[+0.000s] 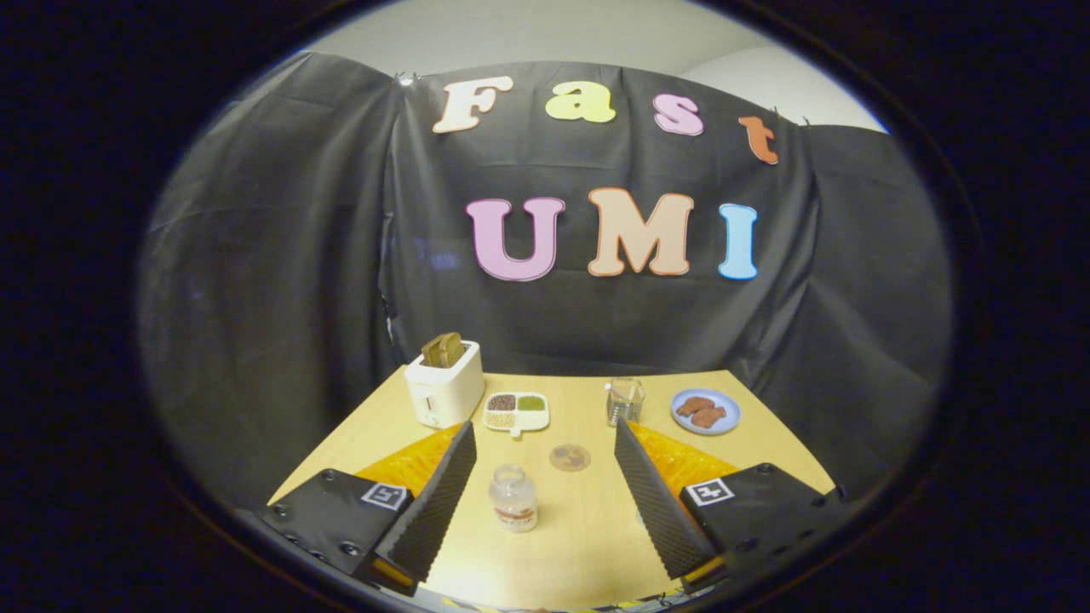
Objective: Take the bottle from table, then pour the juice into the cup, finally place the bottle on the coaster
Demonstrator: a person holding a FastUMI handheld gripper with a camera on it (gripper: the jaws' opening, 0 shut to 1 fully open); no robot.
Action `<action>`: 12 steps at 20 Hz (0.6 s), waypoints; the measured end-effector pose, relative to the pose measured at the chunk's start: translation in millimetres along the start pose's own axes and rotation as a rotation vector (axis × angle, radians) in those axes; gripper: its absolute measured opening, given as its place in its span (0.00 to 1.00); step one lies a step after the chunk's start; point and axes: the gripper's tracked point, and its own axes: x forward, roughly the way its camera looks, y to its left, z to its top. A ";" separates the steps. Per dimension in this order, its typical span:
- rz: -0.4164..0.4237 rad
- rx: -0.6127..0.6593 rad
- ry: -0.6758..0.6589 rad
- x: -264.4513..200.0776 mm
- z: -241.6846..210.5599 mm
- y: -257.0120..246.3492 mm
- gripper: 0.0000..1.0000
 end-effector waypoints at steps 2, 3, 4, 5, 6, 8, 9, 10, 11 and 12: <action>-0.016 -0.017 0.025 -1.7 -18.0 9.2 1.00; -0.019 -0.026 0.036 -0.5 -26.9 15.4 1.00; -0.022 -0.031 0.049 0.9 -35.8 21.6 1.00; -0.026 -0.032 0.065 3.0 -47.0 27.5 1.00; -0.033 -0.030 0.076 5.5 -56.6 32.5 1.00; -0.052 -0.017 0.093 14.3 -76.1 40.9 1.00; -0.062 -0.011 0.101 18.8 -85.2 45.0 1.00; -0.072 -0.002 0.109 24.3 -96.0 48.0 1.00; -0.077 0.003 0.115 31.5 -106.0 49.5 1.00; -0.090 0.002 0.127 37.3 -116.7 50.5 1.00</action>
